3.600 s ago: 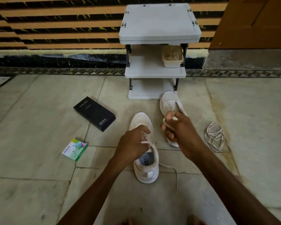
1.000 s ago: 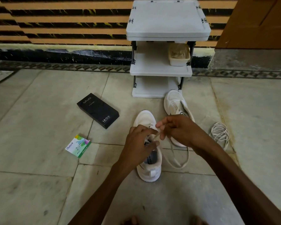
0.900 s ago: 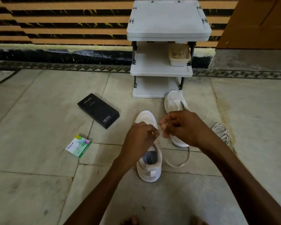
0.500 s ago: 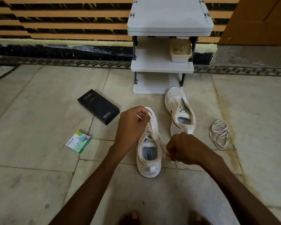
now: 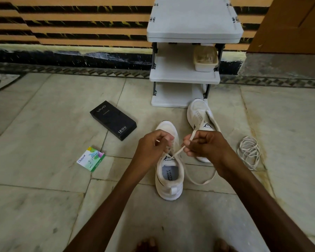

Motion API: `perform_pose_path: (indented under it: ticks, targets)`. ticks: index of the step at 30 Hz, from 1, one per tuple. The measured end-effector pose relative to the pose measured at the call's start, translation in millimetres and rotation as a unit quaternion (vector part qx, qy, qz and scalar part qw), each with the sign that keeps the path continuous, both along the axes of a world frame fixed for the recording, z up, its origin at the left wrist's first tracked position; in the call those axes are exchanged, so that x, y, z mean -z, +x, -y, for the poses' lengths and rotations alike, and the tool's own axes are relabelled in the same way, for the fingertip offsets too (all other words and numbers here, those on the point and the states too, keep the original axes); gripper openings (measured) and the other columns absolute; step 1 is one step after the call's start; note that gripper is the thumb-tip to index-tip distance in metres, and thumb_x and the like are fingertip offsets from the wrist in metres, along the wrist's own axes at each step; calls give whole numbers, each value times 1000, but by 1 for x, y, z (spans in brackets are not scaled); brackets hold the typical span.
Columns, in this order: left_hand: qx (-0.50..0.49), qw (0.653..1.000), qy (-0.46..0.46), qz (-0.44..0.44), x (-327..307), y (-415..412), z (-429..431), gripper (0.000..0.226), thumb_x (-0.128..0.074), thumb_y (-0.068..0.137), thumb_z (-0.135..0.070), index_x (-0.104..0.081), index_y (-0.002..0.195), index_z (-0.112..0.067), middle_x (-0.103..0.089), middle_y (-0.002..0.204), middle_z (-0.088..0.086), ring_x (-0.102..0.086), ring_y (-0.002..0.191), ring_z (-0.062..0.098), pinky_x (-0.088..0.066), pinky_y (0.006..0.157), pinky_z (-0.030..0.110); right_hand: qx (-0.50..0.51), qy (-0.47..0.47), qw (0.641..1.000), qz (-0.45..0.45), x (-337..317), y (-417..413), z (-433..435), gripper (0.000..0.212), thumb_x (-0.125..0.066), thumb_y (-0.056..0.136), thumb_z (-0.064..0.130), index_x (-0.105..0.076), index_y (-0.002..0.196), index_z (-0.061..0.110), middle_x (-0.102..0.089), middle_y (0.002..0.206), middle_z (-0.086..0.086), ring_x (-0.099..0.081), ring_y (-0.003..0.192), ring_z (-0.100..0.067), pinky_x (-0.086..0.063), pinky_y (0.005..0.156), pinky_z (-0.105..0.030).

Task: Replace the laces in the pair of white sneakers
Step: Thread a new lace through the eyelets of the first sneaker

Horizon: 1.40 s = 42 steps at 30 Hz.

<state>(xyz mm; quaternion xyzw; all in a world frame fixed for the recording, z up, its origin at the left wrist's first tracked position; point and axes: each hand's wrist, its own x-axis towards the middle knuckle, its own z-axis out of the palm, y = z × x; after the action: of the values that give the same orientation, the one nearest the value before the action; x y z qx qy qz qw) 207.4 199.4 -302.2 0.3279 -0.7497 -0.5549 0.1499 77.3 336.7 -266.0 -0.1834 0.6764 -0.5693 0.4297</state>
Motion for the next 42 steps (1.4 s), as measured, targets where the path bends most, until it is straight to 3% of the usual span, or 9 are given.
perform_pose_path:
  ticks: [4, 10, 12, 16, 19, 23, 31, 37, 42]
  targets:
    - [91, 987, 125, 38, 0, 5, -4, 23, -49, 100, -33, -69, 102, -23, -74, 88, -3, -68, 74, 9, -52, 63, 19, 58, -21, 998, 28, 6, 0, 1, 15, -67, 86, -2, -67, 100, -9, -69, 82, -20, -67, 70, -21, -59, 67, -22]
    - [66, 994, 81, 5, 4, 8, -2, 21, -56, 97, -10, -74, 92, -20, -70, 73, -4, -61, 65, 5, -49, 62, 17, 73, -9, 996, 53, 9, 3, 2, 13, -69, 85, 0, -68, 95, -8, -70, 78, -19, -68, 67, -20, -57, 63, -20]
    - [50, 999, 11, 10, 2, 9, 0, 24, -54, 97, -5, -74, 96, -18, -70, 72, -6, -62, 64, 2, -49, 64, 16, 73, 75, 991, -83, 12, 5, 2, 15, -76, 83, 16, -72, 86, 2, -72, 77, -10, -68, 64, -15, -54, 61, -19]
    - [53, 992, -115, 19, -5, 12, -1, 27, -56, 93, 2, -73, 107, -13, -69, 74, -3, -63, 64, 0, -51, 67, 11, 142, 120, 875, -448, 14, 8, 1, 29, -79, 79, 33, -69, 106, 26, -68, 96, 13, -64, 71, 0, -50, 71, -21]
    - [66, 989, -122, 44, -12, 10, -6, 45, -60, 91, 0, -57, 133, -16, -69, 85, 2, -66, 72, 4, -56, 78, 19, -18, 70, 924, -375, 18, 11, 8, 21, -77, 82, 25, -73, 102, 25, -72, 92, 11, -64, 65, 4, -51, 66, -12]
    - [82, 988, -118, 56, -18, 6, -7, 58, -64, 91, -7, -40, 143, -17, -72, 93, 11, -70, 82, 20, -57, 87, 38, -107, 18, 905, -411, 27, 23, 15, 10, -72, 86, 19, -78, 90, 25, -75, 85, 11, -63, 70, 4, -54, 72, -24]
    - [20, 969, -178, 168, 3, 28, 5, 10, -77, 82, -29, -67, 84, -26, -69, 80, -10, -65, 73, 3, -55, 73, 21, -100, 182, 839, -504, 49, 47, 16, 20, -63, 84, 35, -73, 94, 20, -65, 92, 4, -61, 80, -14, -46, 64, -27]
    - [17, 973, -140, 182, 17, 33, 0, 11, -80, 78, -28, -71, 83, -23, -67, 74, -11, -63, 68, 1, -52, 72, 18, -90, 201, 803, -554, 61, 64, 22, 20, -64, 85, 31, -70, 81, 12, -64, 82, -5, -57, 68, -22, -29, 58, -25]
    - [15, 980, -120, 160, 23, 35, 1, 13, -79, 79, -28, -73, 87, -20, -71, 78, -8, -65, 72, 3, -53, 72, 17, -74, 185, 846, -495, 63, 65, 23, 10, -66, 80, 25, -73, 78, 18, -56, 78, 2, -49, 65, -15, -27, 57, -22]
